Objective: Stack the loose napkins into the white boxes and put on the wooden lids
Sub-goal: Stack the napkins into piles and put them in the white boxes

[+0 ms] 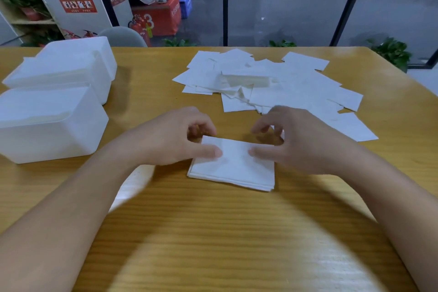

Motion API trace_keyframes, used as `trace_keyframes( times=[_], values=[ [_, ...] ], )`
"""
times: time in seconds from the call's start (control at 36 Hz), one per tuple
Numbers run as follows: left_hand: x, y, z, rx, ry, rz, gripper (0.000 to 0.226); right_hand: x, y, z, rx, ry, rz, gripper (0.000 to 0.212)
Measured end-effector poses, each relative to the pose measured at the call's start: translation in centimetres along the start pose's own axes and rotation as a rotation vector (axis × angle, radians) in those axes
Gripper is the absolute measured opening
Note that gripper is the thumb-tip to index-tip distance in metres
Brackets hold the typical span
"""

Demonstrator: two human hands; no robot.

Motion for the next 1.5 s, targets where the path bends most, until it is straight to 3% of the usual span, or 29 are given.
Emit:
trace_keyframes(
  times=[0.08,0.22,0.42,0.58,0.69,0.83,1.17,1.33,1.5],
  values=[
    [-0.6,0.8,-0.3,0.065,0.045,0.041,0.047,-0.5,0.4,0.5,-0.030,-0.020,0.104,0.050],
    [-1.0,1.1,-0.4,0.017,0.017,0.045,0.042,-0.9,0.4,1.2,-0.031,0.017,0.172,0.050],
    [-2.9,1.7,-0.6,-0.166,-0.061,-0.017,0.040,-1.2,0.6,2.0,0.059,0.051,0.203,0.027],
    [-5.4,2.1,-1.4,-0.506,-0.129,-0.225,0.058,-2.4,0.7,3.3,0.350,0.105,0.014,0.023],
    [-6.3,2.2,-2.1,-0.781,-0.215,-0.416,0.041,-3.6,2.1,5.0,0.703,0.252,-0.277,0.031],
    [-7.7,2.0,-3.7,-0.873,-0.261,-0.548,0.027,-4.7,3.0,7.8,0.916,0.318,-0.388,0.032],
    [-9.8,3.6,-4.0,-0.767,-0.406,-0.541,0.035,-5.9,4.9,8.9,1.008,0.387,-0.274,0.047],
    [-10.3,2.9,-2.8,-0.693,-0.374,-0.526,0.024,-6.2,4.3,7.5,0.751,0.282,-0.252,0.021],
    [-11.9,0.9,-1.5,-0.641,-0.212,-0.474,0.009,-6.3,2.4,7.1,0.549,0.172,-0.214,0.006]
  ],
)
Point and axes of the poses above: each hand's wrist, its own x-axis towards the middle knuckle, its own y-axis out of the palm, z = x × y, the point moved 1 cm from there along x, towards the middle knuckle, and after that the axes turned 14 degrees about -z, right-handed, at the moved point
